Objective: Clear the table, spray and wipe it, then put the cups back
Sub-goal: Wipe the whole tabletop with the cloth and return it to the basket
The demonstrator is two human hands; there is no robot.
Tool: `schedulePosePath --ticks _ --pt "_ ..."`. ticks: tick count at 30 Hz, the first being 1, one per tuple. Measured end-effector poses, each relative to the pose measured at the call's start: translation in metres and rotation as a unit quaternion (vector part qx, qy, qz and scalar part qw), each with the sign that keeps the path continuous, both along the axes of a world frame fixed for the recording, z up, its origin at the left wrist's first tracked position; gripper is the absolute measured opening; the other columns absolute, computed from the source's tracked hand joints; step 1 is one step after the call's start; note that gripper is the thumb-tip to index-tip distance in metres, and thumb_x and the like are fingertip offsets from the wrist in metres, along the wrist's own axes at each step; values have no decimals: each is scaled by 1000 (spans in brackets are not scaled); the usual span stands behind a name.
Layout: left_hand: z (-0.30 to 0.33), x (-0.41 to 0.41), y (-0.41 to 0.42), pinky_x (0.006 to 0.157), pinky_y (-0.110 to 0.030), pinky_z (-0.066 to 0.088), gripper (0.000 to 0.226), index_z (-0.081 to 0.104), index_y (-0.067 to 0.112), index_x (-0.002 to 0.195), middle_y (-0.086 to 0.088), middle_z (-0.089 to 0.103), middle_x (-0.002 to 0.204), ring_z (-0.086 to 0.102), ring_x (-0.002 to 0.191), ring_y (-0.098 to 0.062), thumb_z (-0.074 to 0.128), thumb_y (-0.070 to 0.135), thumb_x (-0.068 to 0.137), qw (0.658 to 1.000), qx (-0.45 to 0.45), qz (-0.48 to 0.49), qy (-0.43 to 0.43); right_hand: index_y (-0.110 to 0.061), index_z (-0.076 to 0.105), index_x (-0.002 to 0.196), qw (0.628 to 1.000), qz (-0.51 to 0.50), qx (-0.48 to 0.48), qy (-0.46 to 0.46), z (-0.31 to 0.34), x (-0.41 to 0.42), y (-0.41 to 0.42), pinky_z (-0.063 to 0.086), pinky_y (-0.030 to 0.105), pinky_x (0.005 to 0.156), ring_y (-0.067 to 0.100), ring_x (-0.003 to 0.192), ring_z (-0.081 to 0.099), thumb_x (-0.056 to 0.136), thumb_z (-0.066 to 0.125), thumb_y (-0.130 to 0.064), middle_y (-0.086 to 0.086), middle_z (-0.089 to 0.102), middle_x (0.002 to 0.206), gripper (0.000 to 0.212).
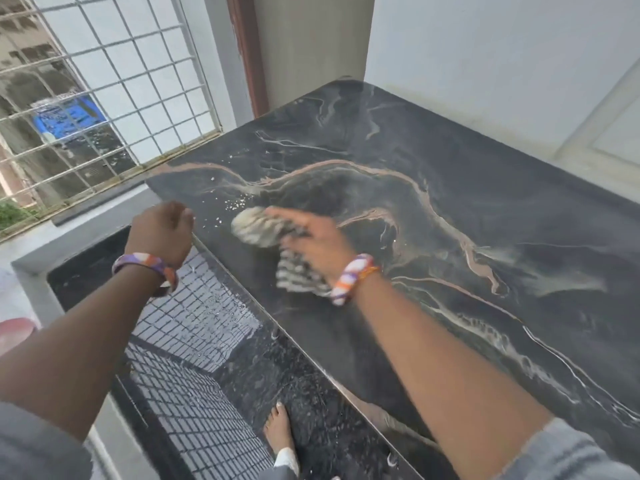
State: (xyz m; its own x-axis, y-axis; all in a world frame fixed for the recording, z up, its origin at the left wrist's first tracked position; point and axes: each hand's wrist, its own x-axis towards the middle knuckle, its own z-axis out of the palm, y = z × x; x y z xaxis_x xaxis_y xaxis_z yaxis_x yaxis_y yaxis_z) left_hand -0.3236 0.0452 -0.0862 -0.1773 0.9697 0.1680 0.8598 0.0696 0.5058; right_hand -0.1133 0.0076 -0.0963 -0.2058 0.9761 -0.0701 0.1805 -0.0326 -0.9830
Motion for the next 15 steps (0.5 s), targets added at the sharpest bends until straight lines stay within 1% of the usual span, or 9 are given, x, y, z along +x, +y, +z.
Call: schedulePosePath --ticks 2,3,4,6,7,8,11,14,15 --pt "-5 8 -4 95 -41 44 27 63 0 108 -24 66 111 60 104 -37 49 16 90 1000 -11 -11 -20 -27 58 123 990 -138 9 10 6 49 -5 45 15 50 5 49 53 83 44 13 -4 69 75 58" --pt "-8 12 -8 96 -41 44 27 63 1 110 -23 66 112 60 105 -36 51 14 89 999 -18 -18 -22 -30 58 123 976 -213 15 -48 6 76 -6 46 20 50 6 49 54 83 43 10 -4 69 71 58" --pt "-11 16 -12 97 -41 44 27 62 2 111 -22 65 113 60 105 -36 51 13 89 999 -25 -27 -19 -28 56 126 950 -271 22 -153 2 105 -8 49 26 57 10 56 60 84 42 8 4 72 79 57" --pt "-17 23 -21 97 -41 44 27 62 1 112 -21 65 115 60 106 -36 51 12 89 999 -30 -45 -9 -24 48 135 875 -317 -11 -365 -11 156 -17 47 36 84 28 97 64 87 42 1 18 65 117 54" --pt "-20 25 -25 97 -41 44 27 62 1 112 -22 65 115 60 106 -36 51 11 88 998 -27 -53 -9 -23 44 137 854 -311 -41 -415 -17 169 -25 43 37 94 35 113 57 89 42 -3 19 57 130 53" --pt "-23 26 -30 96 -41 44 27 62 0 112 -22 65 115 60 106 -36 51 10 88 998 -23 -62 -9 -23 43 138 845 -302 -60 -436 -25 173 -31 40 36 96 37 119 51 91 42 -6 17 52 135 50" --pt "-31 25 -39 92 -39 46 26 64 1 109 -21 68 109 62 99 -34 51 7 87 998 -13 -65 -7 -24 48 135 858 -261 2 -443 -39 132 -31 41 35 94 35 118 53 89 36 -12 14 56 132 49" --pt "-32 21 -45 86 -37 47 23 68 1 100 -23 71 97 64 91 -35 52 12 88 999 -6 -38 -19 -24 51 132 912 -108 79 -388 -44 46 -34 45 35 96 30 113 58 86 40 1 12 60 127 54" --pt "-32 16 -45 85 -38 47 26 69 0 96 -24 71 94 64 90 -36 51 17 89 999 -15 -25 -25 -25 54 130 928 -48 95 -357 -42 16 -41 49 31 90 24 105 62 87 41 3 9 61 126 53"
